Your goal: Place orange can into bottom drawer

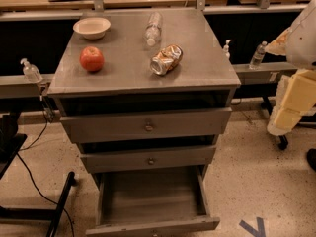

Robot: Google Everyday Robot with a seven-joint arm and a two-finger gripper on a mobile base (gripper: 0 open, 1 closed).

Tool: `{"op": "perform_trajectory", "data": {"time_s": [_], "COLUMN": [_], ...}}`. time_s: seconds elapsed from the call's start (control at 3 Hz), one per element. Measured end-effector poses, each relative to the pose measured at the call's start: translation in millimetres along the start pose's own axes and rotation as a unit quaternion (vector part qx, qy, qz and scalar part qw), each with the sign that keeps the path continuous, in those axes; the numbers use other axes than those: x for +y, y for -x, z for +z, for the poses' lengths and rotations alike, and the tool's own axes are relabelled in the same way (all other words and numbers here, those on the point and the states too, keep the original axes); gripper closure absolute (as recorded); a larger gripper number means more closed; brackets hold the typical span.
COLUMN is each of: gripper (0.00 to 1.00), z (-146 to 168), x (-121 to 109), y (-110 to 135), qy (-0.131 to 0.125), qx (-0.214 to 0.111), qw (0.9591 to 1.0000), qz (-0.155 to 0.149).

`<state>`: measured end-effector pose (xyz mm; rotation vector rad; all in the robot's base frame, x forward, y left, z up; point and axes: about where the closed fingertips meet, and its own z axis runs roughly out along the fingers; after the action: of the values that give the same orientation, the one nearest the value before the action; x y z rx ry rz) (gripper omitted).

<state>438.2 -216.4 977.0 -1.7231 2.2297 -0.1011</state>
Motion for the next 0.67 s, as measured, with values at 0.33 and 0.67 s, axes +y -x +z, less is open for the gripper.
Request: {"op": "perform_trajectory", "data": {"time_s": [0.33, 0.67], "gripper": [0.00, 0.00], "z": [0.0, 0.0], "x": [0.0, -23.4], "y": [0.0, -1.6], "qy": [0.000, -0.007], "qx": [0.000, -0.005], "qw": [1.0000, 0.9996], "qz": [0.000, 0.027]}}
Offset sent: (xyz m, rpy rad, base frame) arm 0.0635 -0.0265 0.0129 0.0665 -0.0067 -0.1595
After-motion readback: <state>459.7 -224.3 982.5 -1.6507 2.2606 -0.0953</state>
